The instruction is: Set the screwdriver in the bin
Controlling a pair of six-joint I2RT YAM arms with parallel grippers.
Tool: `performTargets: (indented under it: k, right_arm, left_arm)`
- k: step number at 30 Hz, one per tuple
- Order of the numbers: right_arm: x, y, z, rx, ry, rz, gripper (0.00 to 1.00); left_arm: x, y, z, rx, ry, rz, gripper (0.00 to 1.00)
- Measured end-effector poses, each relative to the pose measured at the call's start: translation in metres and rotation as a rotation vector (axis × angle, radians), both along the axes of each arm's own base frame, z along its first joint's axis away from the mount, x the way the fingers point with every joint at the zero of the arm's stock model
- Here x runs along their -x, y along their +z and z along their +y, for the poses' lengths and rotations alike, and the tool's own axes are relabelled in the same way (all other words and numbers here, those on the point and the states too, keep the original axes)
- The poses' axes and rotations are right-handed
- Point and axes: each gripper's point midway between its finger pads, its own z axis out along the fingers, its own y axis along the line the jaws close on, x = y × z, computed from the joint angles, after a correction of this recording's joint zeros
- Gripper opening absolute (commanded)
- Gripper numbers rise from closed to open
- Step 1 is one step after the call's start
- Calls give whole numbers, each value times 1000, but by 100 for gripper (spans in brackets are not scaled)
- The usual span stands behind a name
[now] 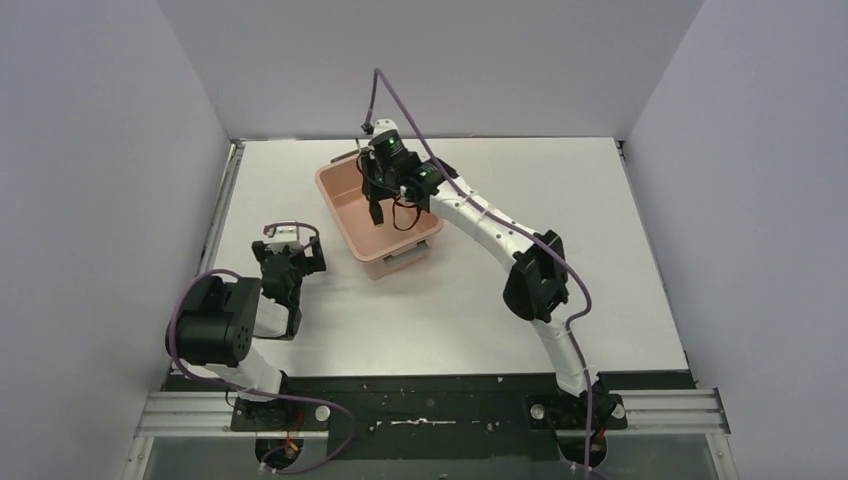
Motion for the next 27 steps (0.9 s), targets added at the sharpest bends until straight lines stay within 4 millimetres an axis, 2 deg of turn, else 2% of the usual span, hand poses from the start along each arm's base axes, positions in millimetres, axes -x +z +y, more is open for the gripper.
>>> performTargets:
  k: [3,6,9,11,13,16,18,22,27]
  right_arm:
    - [-18,-47,4,66,-7,9,0]
    - [-26,-108,0,170,-13,46,0]
    - [-26,-153,-12,259,-11,83,0]
    - [-24,-170,-17,299,-1,96,0]
    - [-25,-175,-15,306,6,91,8]
    - [-25,-176,-14,315,11,78,33]
    - [-26,-177,-14,316,4,73,41]
    - [-22,-191,-20,336,-2,88,45]
    - [-24,-189,-18,328,-3,80,52]
  left_arm:
    - [0,0,0,0,0,0,97]
    - [0,0,0,0,0,0,97]
    - [0,0,0,0,0,0,97]
    - [0,0,0,0,0,0,97]
    - [0,0,0,0,0,0,97]
    - [0,0,0,0,0,0,97]
    - [0,0,0,0,0,0,97]
    - [0,0,0,0,0,0,97]
    - [0,0,0,0,0,0,97]
